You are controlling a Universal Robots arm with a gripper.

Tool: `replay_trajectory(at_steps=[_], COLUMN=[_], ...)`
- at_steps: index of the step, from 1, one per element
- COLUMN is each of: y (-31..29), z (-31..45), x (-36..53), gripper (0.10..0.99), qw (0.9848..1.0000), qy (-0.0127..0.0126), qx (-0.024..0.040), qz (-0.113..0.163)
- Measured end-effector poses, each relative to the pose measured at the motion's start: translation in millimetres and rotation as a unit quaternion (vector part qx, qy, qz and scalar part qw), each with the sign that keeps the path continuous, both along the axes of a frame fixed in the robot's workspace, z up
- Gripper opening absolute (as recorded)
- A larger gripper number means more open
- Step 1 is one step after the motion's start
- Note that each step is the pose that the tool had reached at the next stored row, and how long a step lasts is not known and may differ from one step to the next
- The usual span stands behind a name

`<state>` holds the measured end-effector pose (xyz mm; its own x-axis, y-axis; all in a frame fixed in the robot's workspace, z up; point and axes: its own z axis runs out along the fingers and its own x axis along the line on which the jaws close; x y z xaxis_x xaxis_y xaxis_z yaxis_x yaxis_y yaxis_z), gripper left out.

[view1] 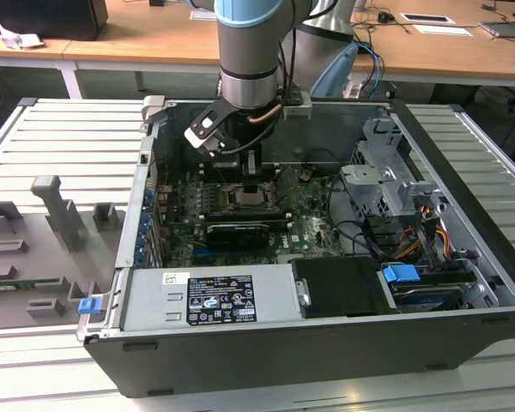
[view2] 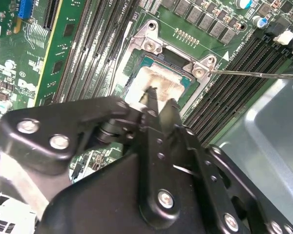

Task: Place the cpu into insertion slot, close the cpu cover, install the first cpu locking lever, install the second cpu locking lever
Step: 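Place the cpu into insertion slot, then close the cpu cover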

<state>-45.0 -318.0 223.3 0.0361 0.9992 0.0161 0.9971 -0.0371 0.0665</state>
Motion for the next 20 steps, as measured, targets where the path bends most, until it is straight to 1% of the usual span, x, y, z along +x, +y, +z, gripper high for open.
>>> replay_trajectory(at_steps=[1, 2, 4, 16, 17, 18, 20], y=[0.0, 0.0, 0.0, 0.0, 0.0, 0.0, 0.0], z=[0.1, 0.4, 1.1, 5.9, 6.0, 6.0, 7.9], x=[0.0, 0.0, 0.0, 0.2, 7.7, 13.1, 13.7], gripper=[0.220, 0.220, 0.106, 0.106, 0.106, 0.106, 0.106], qw=[1.0000, 1.0000, 1.0000, 1.0000, 1.0000, 1.0000, 1.0000], qy=[0.0000, 0.0001, 0.0000, -0.0001, 0.0029, 0.0052, 0.0055], qx=[0.0000, -0.0001, 0.0000, 0.0000, -0.0001, -0.0001, -0.0003], qz=[0.000, 0.000, 0.000, -0.001, -0.001, -0.001, -0.001])
